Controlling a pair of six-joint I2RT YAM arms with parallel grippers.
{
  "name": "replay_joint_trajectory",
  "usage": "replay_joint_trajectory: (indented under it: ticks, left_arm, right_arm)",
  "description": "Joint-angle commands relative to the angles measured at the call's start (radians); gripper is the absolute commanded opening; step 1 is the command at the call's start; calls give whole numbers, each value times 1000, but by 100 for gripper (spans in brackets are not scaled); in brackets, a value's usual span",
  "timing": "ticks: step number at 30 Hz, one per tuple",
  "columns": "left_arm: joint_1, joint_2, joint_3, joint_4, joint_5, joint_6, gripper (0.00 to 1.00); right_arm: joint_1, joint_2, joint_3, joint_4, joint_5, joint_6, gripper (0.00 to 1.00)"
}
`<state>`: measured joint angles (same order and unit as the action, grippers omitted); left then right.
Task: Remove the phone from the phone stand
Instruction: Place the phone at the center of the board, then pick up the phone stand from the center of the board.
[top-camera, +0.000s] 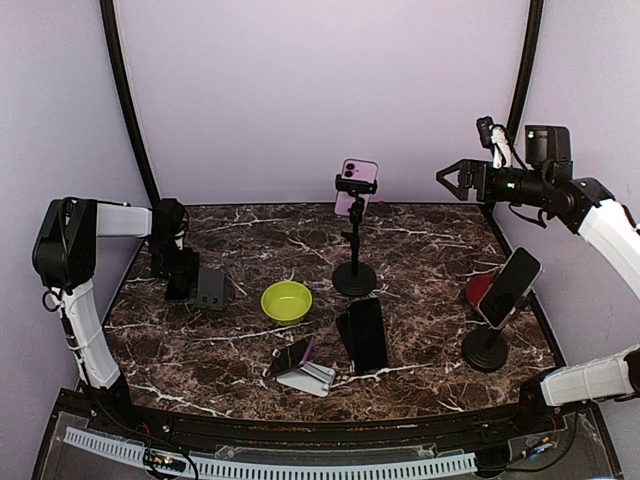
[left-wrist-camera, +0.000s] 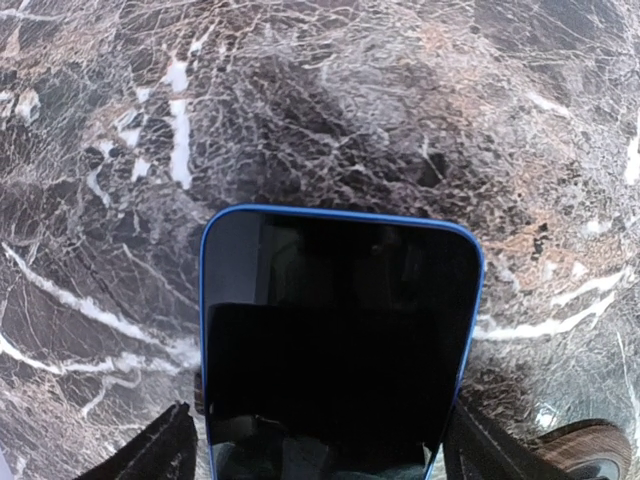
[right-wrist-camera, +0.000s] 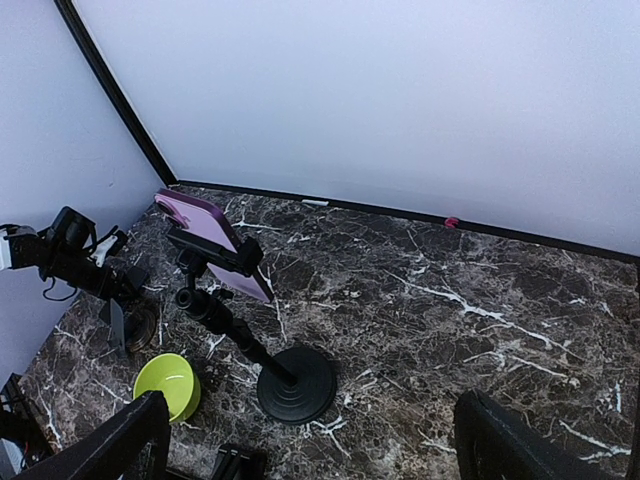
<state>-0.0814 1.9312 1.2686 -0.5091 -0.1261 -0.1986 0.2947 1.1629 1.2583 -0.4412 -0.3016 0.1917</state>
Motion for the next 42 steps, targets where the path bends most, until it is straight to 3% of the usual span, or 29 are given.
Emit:
replay_joint_trajectory:
  ticks: [1,7,27,37,42]
  left_arm:
    - [-5,-18,-42,-34,-16,-5,89]
    - [-4,-47,-23,-48,-23,18,99]
    - [-9,-411,39,-54,105,88,99]
    - [-114,-482,62,-134,62,95,99]
    - [-190,-528,-3,-135,50,31,99]
  right_arm:
    - [5,0,24,33,3,-8,99]
    - [6,0,26,30,1,-8,99]
    - [6,-22,35,7,-7,-17,99]
    - [7,-31,45,-12,-31,-8,99]
    - [7,-46,18,-2,-45,-1,99]
